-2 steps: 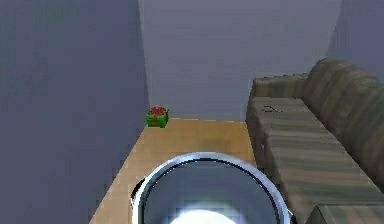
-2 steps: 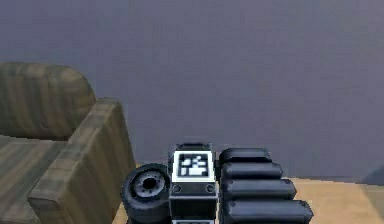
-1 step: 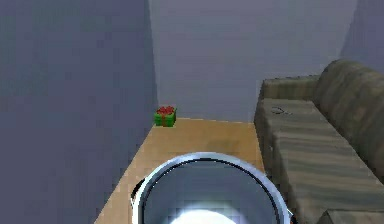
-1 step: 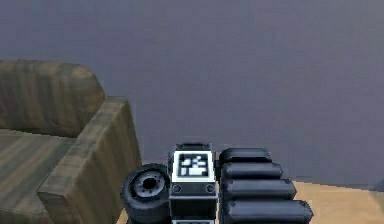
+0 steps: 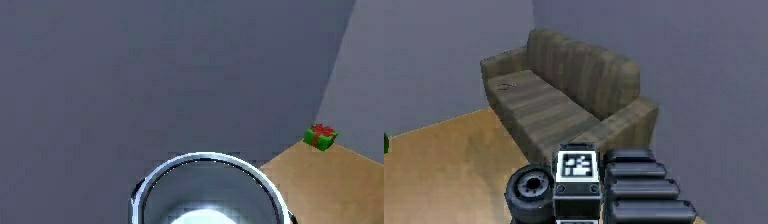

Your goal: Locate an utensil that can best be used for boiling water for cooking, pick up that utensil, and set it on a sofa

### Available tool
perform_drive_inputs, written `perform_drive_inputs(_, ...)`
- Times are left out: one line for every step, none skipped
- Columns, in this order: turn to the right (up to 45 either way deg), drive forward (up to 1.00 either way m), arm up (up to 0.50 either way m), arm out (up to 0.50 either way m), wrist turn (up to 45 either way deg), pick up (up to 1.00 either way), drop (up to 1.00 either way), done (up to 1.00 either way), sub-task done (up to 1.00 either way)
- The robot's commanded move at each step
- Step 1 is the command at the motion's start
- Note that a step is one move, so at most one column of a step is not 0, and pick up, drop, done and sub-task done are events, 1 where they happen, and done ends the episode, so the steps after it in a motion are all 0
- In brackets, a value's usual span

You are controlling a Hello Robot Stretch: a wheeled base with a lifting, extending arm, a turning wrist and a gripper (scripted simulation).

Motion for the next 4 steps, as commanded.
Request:
perform_drive_inputs(-45.0,0.00,0.00,0.00,0.0,0.00,0.00,0.00,0.00)
perform_drive_inputs(-33.0,0.00,0.00,0.00,0.0,0.00,0.00,0.00,0.00)
perform_drive_inputs(0.0,0.20,0.00,0.00,0.0,0.00,0.00,0.00,0.00)
perform_drive_inputs(45.0,0.00,0.00,0.00,0.0,0.00,0.00,0.00,0.00)
